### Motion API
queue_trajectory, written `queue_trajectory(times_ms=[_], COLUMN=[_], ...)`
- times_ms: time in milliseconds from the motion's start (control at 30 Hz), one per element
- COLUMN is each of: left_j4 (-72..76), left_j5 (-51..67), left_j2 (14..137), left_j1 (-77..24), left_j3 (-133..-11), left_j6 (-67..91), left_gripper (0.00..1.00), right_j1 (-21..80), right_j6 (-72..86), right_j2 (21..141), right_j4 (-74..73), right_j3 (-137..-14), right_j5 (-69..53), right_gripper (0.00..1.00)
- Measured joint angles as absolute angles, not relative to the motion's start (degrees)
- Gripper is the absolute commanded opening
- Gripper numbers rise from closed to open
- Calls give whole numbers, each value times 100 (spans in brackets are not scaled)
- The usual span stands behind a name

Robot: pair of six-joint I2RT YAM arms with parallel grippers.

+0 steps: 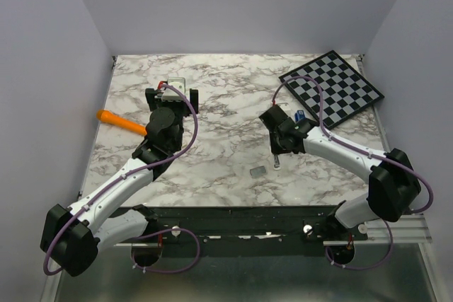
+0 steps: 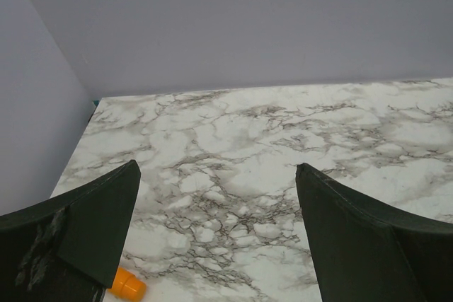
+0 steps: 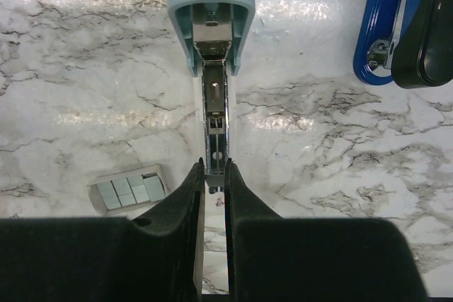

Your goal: Load the staples into the stapler

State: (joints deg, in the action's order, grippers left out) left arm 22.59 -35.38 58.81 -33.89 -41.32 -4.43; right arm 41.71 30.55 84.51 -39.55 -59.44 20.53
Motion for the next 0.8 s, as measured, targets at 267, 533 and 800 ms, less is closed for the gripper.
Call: queue_trajectory(times_ms=[267,533,800], left_j4=[2259,2259,2259], left_j5=[-3538,-3535,-3535], left_j2=[5865,5865,5865], left_j1=[-3389,-3389,-3389], left_j3=[-4132,-4132,-4132], left_j6=[-443,-443,-443], left_gripper=[99,99,99], right_j1=[4034,3999,3924], right_j6=[3037,3000,2991], right_j2=[8460,8477,8586], right_j4=[-3951,-3874,-3750], right_j3=[-5791,-5749,-5693], right_j5=[1933,1747,1697], right_gripper=[18,18,17])
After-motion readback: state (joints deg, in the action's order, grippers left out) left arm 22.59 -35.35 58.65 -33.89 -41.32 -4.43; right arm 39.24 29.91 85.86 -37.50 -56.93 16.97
